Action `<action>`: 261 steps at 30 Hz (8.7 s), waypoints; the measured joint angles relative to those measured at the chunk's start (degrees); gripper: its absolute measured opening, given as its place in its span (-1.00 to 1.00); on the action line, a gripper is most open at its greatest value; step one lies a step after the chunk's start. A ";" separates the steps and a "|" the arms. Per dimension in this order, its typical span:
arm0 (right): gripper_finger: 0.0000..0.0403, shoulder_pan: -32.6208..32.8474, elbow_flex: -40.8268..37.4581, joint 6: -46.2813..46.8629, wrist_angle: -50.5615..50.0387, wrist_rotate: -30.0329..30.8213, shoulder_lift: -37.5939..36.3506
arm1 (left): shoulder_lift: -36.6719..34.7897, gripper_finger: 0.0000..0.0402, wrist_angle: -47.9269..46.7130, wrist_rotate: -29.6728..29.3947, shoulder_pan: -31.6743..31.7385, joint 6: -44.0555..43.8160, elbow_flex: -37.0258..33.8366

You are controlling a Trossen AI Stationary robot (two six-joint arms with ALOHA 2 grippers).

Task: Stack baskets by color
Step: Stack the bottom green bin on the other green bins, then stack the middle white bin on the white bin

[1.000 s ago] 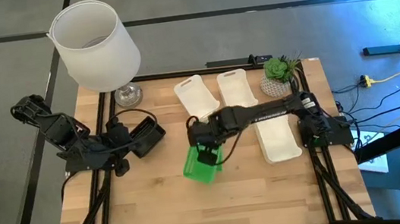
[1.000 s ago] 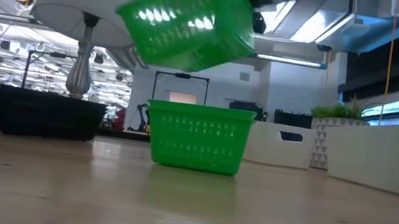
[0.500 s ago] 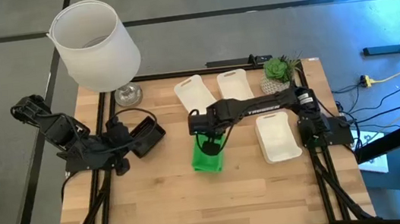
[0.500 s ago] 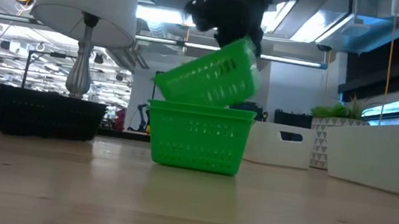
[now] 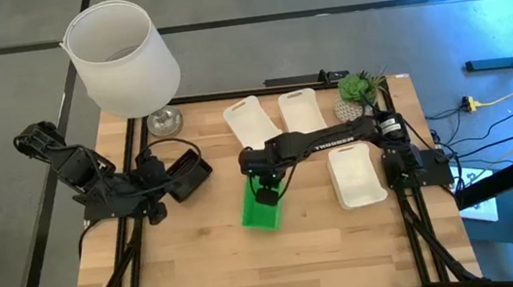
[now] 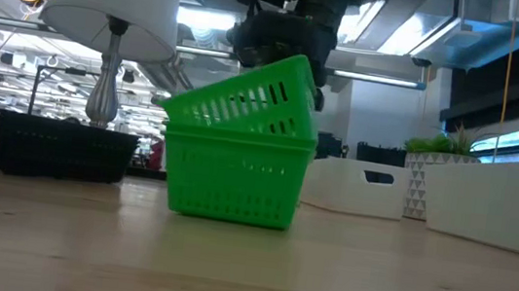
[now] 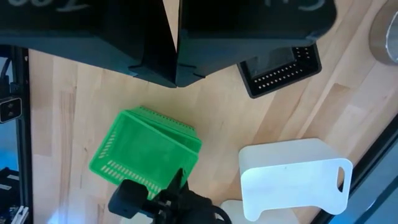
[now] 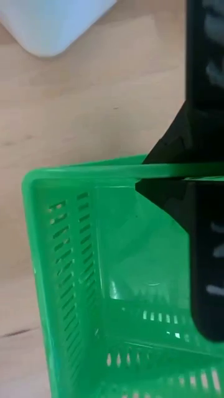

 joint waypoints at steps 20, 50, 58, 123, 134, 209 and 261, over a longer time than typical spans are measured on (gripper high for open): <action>-0.76 -1.48 2.79 2.47 2.03 -12.90 0.07 | 0.00 -1.00 0.00 -0.04 0.00 -0.03 0.00; -0.99 -1.31 3.08 -17.79 10.48 -9.88 -0.02 | 0.00 -1.00 0.01 0.00 0.01 -1.65 0.00; -1.00 -1.04 0.51 -17.78 11.85 -9.73 -0.02 | 0.00 -1.00 0.02 0.00 0.00 -2.82 0.00; -1.00 2.18 14.31 -8.98 -12.38 12.31 -8.38 | -0.02 -1.00 0.04 -0.10 0.02 -4.52 0.00; -1.00 -3.59 17.25 0.40 -36.07 21.66 -17.28 | 0.14 -1.00 0.68 -11.19 1.77 -4.52 0.02; -0.17 -24.87 -22.23 -42.02 1.94 -3.07 -21.52 | 2.91 -1.00 1.92 -10.30 14.99 -4.26 0.02; -0.98 -23.95 -32.91 -44.80 8.84 2.20 -21.51 | 2.91 -1.00 1.90 -9.35 14.99 -4.07 0.02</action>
